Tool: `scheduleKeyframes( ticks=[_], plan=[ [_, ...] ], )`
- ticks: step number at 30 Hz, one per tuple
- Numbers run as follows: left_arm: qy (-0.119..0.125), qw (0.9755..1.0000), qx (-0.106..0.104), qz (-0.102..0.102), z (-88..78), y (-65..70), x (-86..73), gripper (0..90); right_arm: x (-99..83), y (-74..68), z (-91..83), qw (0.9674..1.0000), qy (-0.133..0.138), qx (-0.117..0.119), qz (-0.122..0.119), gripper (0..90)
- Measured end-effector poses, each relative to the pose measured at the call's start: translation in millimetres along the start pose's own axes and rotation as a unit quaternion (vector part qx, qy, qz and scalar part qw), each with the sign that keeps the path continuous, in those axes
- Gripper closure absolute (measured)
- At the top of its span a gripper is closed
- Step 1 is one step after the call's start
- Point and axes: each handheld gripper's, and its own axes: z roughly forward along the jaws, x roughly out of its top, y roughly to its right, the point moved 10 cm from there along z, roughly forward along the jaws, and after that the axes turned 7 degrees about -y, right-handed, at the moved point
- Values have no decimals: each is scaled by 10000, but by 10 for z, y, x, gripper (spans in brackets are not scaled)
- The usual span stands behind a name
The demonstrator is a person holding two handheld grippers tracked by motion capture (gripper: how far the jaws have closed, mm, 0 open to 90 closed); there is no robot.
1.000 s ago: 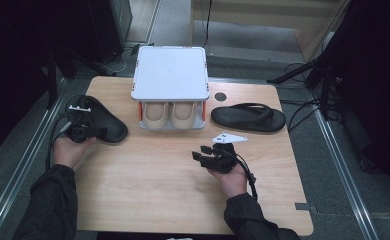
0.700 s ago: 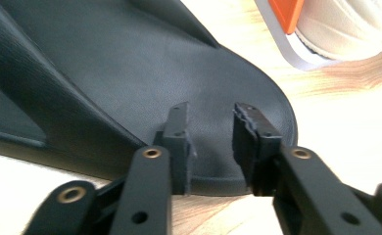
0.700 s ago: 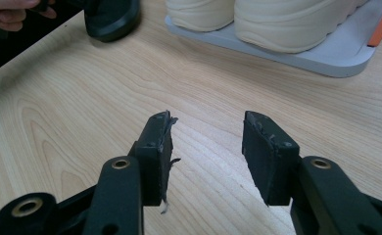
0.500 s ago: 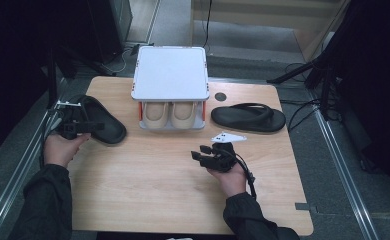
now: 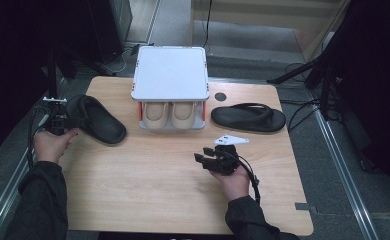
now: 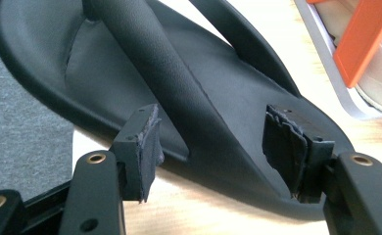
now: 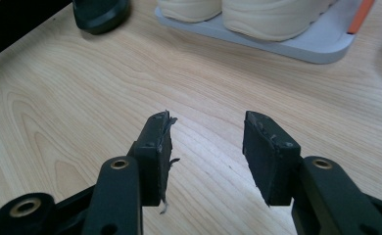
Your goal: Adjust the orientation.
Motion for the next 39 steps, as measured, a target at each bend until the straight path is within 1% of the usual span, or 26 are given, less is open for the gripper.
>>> scheduleKeyframes(
  ticks=[4, 5, 10, 12, 13, 15, 16, 18, 21, 22, 26, 27, 28, 32, 35, 38, 39],
  plan=[
    [-61, 10000, 39, -62, 86, -33, 18, 397, -43, 26, -46, 10000, 31, -69, 51, 542],
    [-35, 9999, 73, -78, 106, -44, 28, 397, -48, 30, -56, 9999, 39, -71, 62, 542],
    [31, 9999, 45, -142, 175, -75, 64, 402, -84, 70, -103, 9998, 60, -145, 121, 542],
    [84, 9997, 59, -222, 207, -92, 78, 406, -96, 80, -121, 9997, 82, -169, 143, 542],
    [41, 9996, 51, -276, 228, -98, 78, 410, -103, 88, -126, 9997, 83, -184, 155, 542],
    [6, 9997, 101, -232, 249, -117, 83, 424, -119, 97, -139, 9996, 77, -210, 175, 542],
    [38, 9996, 126, -262, 260, -114, 96, 433, -122, 102, -144, 9996, 92, -219, 171, 542],
    [0, 9996, 162, -250, 271, -112, 108, 457, -136, 112, -159, 9995, 94, -250, 180, 542],
    [-39, 9994, 299, -142, 288, -121, 117, 496, -154, 129, -177, 9993, 100, -297, 195, 541],
    [-28, 9994, 311, -159, 295, -119, 125, 505, -158, 134, -180, 9993, 109, -305, 193, 540],
    [-22, 9994, 276, -216, 304, -117, 135, 518, -174, 147, -201, 9991, 111, -343, 214, 539],
    [-55, 9994, 271, -205, 300, -123, 133, 525, -177, 149, -202, 9991, 111, -347, 219, 540],
    [-11, 9994, 258, -242, 303, -120, 141, 532, -178, 153, -204, 9991, 112, -355, 216, 539],
    [-32, 9993, 161, -323, 297, -123, 140, 552, -180, 160, -207, 9990, 112, -378, 217, 539],
    [-40, 9993, 151, -345, 296, -122, 140, 560, -180, 158, -202, 9990, 105, -380, 209, 539],
    [-47, 9990, 123, -431, 291, -117, 144, 571, -180, 155, -201, 9990, 103, -374, 207, 538],
    [-86, 9990, 108, -431, 283, -123, 140, 585, -178, 159, -203, 9990, 110, -382, 188, 538]
  ],
)
